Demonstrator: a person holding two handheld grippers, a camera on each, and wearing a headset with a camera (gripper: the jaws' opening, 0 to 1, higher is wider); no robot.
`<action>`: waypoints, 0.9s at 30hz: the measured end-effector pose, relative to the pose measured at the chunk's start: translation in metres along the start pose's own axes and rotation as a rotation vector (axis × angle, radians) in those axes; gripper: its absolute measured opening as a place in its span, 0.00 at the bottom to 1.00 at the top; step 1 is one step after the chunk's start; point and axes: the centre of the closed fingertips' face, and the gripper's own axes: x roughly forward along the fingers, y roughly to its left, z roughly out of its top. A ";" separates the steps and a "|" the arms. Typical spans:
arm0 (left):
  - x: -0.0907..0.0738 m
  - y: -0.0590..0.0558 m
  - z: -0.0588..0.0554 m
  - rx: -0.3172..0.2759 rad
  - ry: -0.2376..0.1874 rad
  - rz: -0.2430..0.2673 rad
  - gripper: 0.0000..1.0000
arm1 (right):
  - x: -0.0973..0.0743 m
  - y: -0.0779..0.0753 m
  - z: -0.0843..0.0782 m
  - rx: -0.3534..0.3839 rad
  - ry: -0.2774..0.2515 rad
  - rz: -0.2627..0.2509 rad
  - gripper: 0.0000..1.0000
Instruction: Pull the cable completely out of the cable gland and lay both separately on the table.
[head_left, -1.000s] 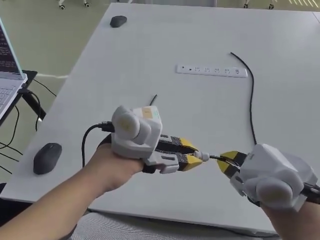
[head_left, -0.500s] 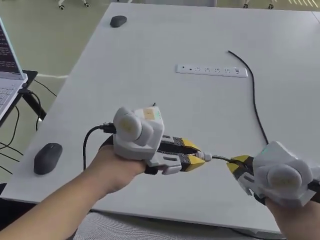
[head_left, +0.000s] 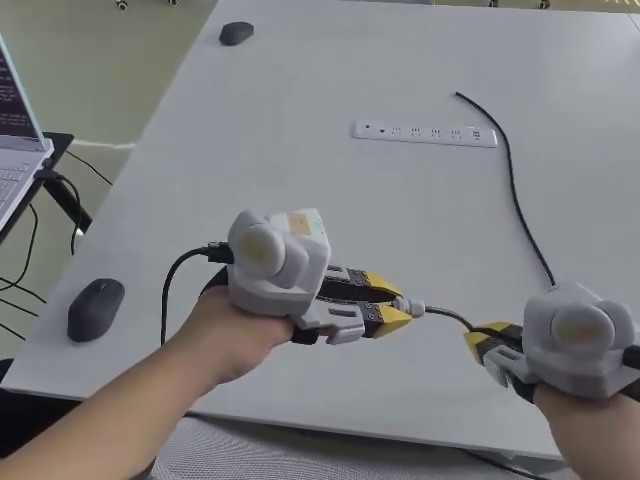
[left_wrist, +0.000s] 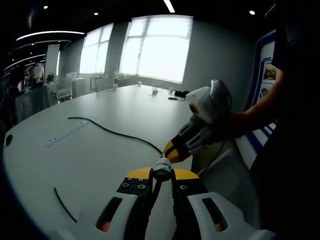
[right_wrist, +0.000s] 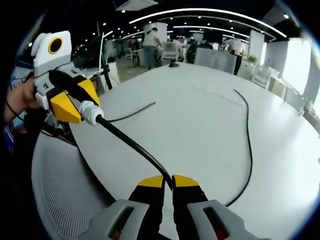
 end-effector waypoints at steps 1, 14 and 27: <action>0.001 -0.001 -0.001 0.001 0.001 0.000 0.15 | 0.002 0.001 -0.001 -0.004 0.008 0.000 0.00; -0.002 0.015 0.002 0.000 -0.009 0.037 0.15 | -0.005 0.001 0.006 -0.078 -0.023 0.000 0.01; -0.002 0.020 0.005 -0.005 -0.007 0.040 0.15 | -0.014 -0.002 0.016 -0.231 -0.042 -0.025 0.04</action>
